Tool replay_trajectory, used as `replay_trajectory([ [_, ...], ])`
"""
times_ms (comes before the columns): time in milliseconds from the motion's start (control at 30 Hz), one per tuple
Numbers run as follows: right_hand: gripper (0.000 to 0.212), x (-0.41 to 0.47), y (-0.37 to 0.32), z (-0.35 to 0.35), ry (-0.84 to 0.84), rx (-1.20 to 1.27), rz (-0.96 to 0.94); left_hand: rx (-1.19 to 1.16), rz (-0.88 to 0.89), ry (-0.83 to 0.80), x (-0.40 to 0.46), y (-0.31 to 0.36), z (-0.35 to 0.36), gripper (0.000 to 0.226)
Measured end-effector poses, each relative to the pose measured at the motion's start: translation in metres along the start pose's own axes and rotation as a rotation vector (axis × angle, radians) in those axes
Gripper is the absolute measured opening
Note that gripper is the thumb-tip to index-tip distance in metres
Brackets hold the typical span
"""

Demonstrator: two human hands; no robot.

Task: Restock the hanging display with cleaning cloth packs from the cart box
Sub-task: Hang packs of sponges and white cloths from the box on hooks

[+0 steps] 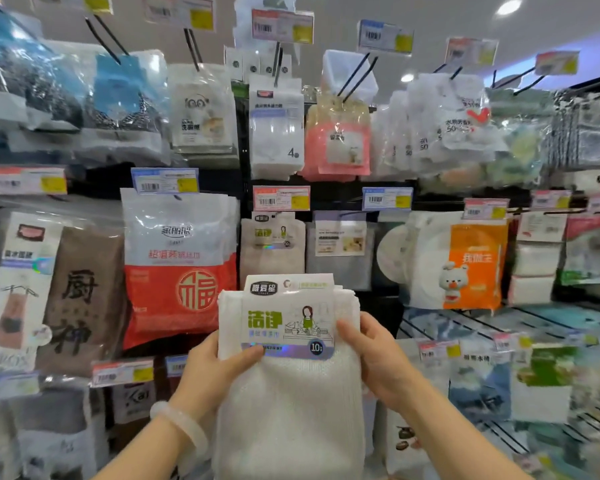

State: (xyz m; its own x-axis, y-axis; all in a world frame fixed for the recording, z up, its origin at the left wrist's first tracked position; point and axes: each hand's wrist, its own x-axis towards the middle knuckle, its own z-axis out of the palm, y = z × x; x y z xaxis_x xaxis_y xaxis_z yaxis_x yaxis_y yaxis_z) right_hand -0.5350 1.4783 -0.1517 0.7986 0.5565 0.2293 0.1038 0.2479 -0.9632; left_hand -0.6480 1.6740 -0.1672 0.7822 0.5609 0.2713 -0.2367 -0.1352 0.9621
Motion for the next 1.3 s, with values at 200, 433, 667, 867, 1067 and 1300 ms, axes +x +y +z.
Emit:
replay_trajectory([
  [200, 0.062, 0.06, -0.002, 0.006, 0.081, -0.193, -0.181, -0.084, 0.007, 0.032, 0.059, -0.005, 0.001, 0.029],
  [433, 0.046, 0.109, 0.015, 0.011, 0.243, -0.114, -0.245, -0.14, -0.017, -0.048, 0.106, -0.02, 0.006, 0.039],
  [667, 0.043, 0.141, 0.021, 0.003, 0.381, -0.194, -0.153, -0.134, -0.05, 0.08, 0.126, -0.024, 0.02, 0.049],
  [867, 0.038, 0.161, 0.013, -0.006, 0.17, -0.05, -0.025, -0.139, -0.1, 0.071, 0.13, -0.016, 0.021, 0.061],
  [1067, 0.037, 0.167, 0.006, -0.008, 0.042, 0.115, 0.009, -0.174, -0.134, 0.064, 0.124, -0.011, 0.019, 0.052],
  [1300, 0.04, 0.164, -0.013, 0.0, -0.053, 0.2, 0.034, -0.055, -0.134, 0.202, 0.116, 0.004, 0.007, 0.075],
])
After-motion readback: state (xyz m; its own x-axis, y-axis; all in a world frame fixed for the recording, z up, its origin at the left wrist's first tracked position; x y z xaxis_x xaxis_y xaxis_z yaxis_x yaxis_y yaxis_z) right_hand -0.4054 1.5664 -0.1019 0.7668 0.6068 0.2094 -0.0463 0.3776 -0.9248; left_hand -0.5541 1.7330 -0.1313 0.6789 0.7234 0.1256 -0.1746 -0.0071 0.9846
